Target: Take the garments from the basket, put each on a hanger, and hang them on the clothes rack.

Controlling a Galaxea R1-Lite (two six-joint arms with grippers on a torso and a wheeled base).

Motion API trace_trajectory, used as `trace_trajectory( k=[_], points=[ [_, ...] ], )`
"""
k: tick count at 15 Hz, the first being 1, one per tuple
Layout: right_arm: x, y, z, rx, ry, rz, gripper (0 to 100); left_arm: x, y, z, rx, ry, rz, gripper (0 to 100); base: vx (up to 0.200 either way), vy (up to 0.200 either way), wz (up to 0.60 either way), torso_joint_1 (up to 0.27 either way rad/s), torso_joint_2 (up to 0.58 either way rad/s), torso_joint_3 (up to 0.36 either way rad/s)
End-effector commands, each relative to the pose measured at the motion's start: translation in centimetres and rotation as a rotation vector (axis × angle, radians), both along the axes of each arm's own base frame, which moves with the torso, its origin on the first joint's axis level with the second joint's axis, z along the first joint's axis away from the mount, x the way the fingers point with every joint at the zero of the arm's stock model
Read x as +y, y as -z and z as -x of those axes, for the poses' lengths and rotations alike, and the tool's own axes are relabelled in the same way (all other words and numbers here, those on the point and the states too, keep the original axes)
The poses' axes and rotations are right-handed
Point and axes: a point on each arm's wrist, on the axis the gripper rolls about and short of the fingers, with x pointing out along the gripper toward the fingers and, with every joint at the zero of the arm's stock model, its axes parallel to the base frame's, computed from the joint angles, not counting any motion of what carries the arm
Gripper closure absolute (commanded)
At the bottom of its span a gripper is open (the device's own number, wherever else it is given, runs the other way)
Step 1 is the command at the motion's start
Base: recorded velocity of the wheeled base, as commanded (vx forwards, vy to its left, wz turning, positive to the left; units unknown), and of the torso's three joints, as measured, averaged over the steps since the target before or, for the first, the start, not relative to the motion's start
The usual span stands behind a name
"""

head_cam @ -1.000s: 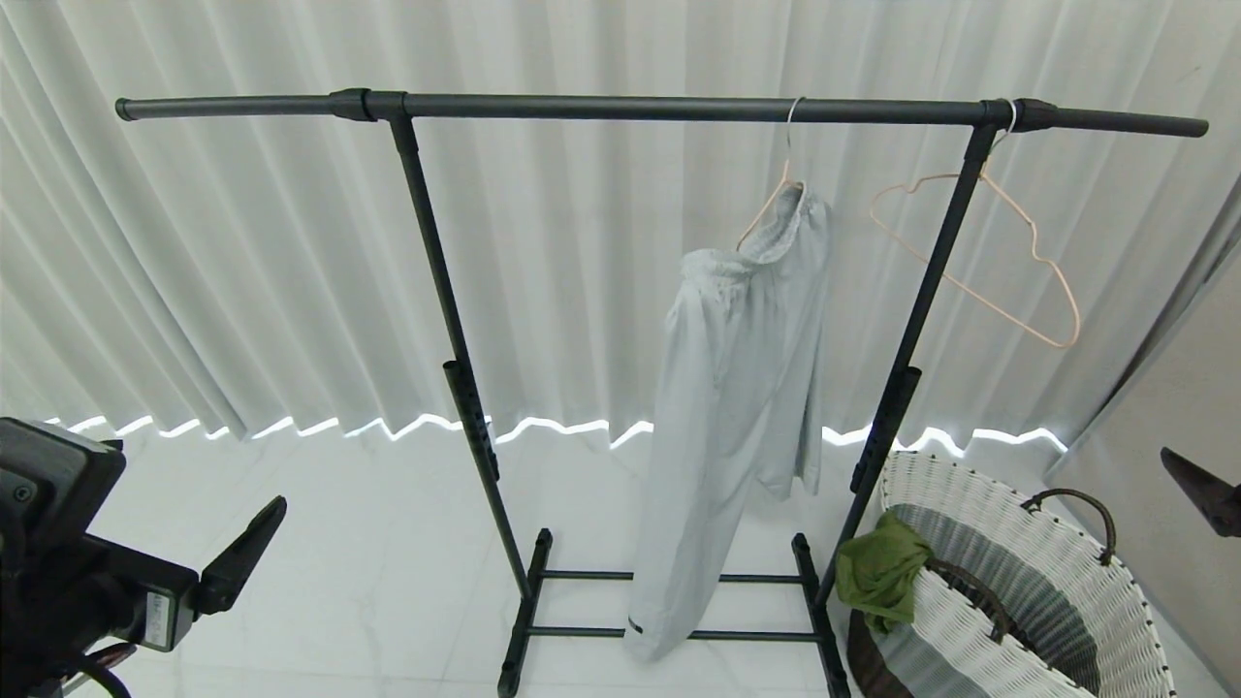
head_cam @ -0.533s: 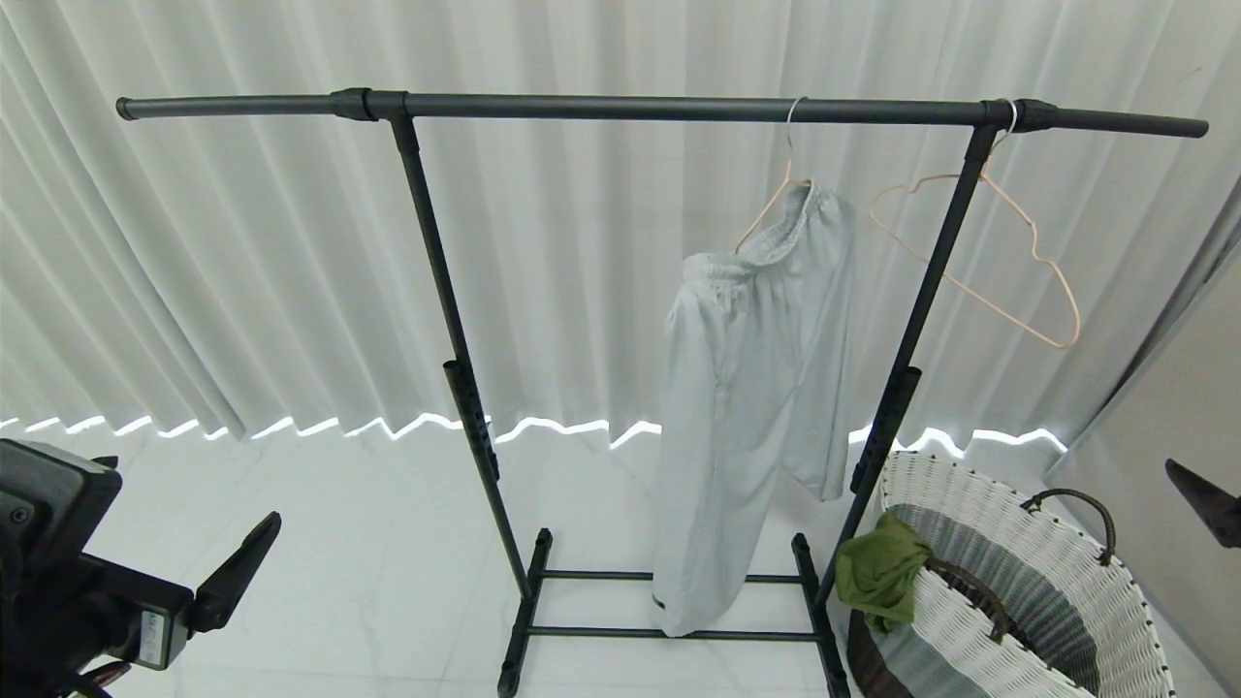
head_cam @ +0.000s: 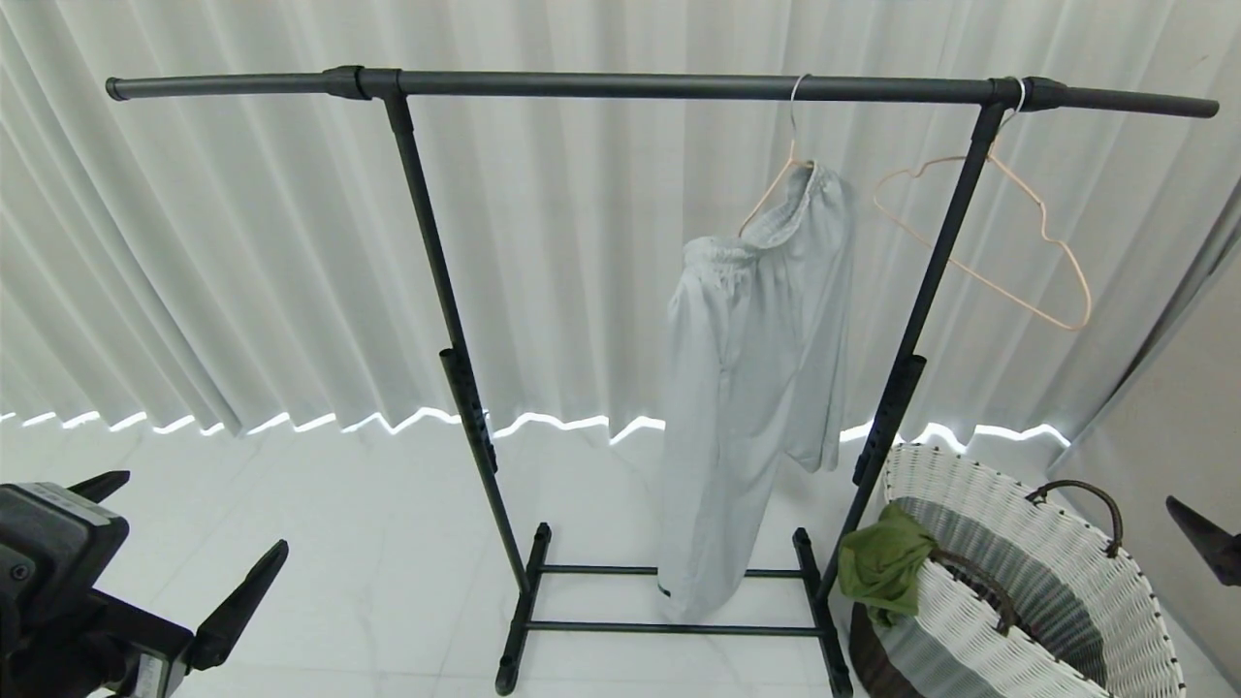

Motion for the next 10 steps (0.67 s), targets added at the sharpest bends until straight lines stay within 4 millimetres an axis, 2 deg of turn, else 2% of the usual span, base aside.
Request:
trace_trajectory(
  k=[1,8,10],
  points=[
    [-0.1,0.2,0.0,0.009,0.010,0.002,0,0.0,-0.2,0.0,-0.010,0.001,0.002,0,0.000,0.000,0.00,-0.183,0.46,0.266],
    [-0.1,0.0,0.0,0.001,0.009,0.016,0,-0.1,-1.4,-0.4,-0.046,0.000,0.010,0,0.000,0.000,0.00,-0.164,0.47,0.300],
    [-0.2,-1.0,-0.2,-0.025,0.026,0.033,0,-0.3,-2.0,-1.2,-0.046,-0.005,0.033,0,0.000,0.000,0.00,-0.144,0.46,0.317]
  ],
)
